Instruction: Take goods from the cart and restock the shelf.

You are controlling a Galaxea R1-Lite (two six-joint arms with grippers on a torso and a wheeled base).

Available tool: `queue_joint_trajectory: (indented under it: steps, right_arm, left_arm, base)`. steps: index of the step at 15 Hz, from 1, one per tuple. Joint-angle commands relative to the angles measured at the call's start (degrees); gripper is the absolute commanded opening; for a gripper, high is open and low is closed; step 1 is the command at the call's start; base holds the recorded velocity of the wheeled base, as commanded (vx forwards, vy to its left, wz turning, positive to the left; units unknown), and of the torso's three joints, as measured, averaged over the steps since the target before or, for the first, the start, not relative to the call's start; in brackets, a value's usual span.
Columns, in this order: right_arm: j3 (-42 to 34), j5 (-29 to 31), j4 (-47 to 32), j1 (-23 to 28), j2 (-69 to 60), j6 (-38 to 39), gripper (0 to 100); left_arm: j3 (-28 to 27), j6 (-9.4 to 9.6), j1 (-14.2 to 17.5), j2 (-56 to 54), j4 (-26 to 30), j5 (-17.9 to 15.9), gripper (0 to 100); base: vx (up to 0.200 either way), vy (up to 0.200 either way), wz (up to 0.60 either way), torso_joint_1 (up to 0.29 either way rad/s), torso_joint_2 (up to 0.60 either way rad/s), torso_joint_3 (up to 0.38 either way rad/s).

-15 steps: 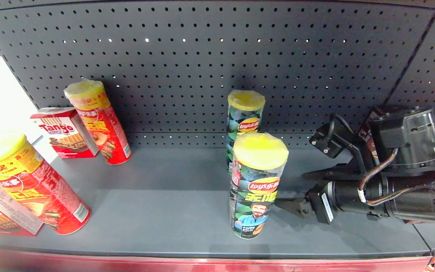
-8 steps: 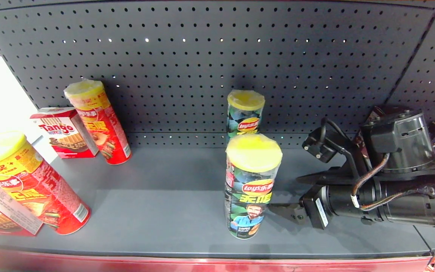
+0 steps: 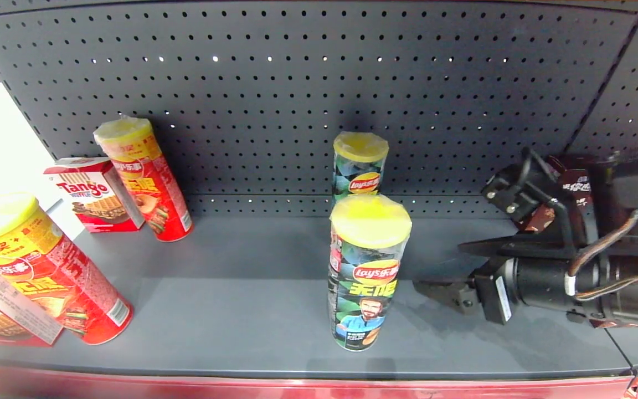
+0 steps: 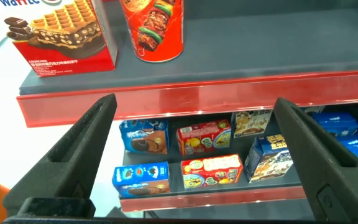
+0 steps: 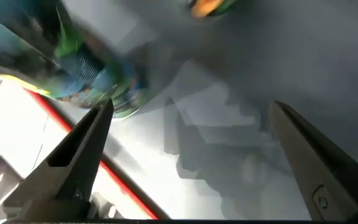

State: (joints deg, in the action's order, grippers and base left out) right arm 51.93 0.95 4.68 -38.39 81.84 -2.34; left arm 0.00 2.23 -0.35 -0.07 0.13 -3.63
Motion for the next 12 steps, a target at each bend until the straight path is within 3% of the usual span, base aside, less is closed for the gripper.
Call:
queue_joint_trajectory:
  steps: [1,4,8,12]
  right_arm:
    - [0.3,3.1,2.3,4.6,-10.6,0.1,100]
    - [-2.7,9.1,6.9,6.4,-20.6,0.1,100]
    - [-8.1,10.0,6.2,10.6,-35.3,-0.6,100]
    - [-28.5,10.9,2.9,18.4,-63.0,-0.9,100]
  left_arm:
    - [0.0,-0.03,0.0,0.1,0.0,-0.3,100]
    - [0.0,-0.03,0.0,0.1,0.0,-0.7,100]
    - [0.0,0.05,0.0,0.1,0.0,-0.7,100]
    - [0.0,0.05,0.0,0.1,0.0,-0.8,100]
  base:
    - [0.0,0.0,0.0,0.0,0.0,0.0]
    - [0.0,0.0,0.0,0.0,0.0,0.0]
    - [0.0,0.0,0.0,0.0,0.0,0.0]
    - [0.0,0.0,0.0,0.0,0.0,0.0]
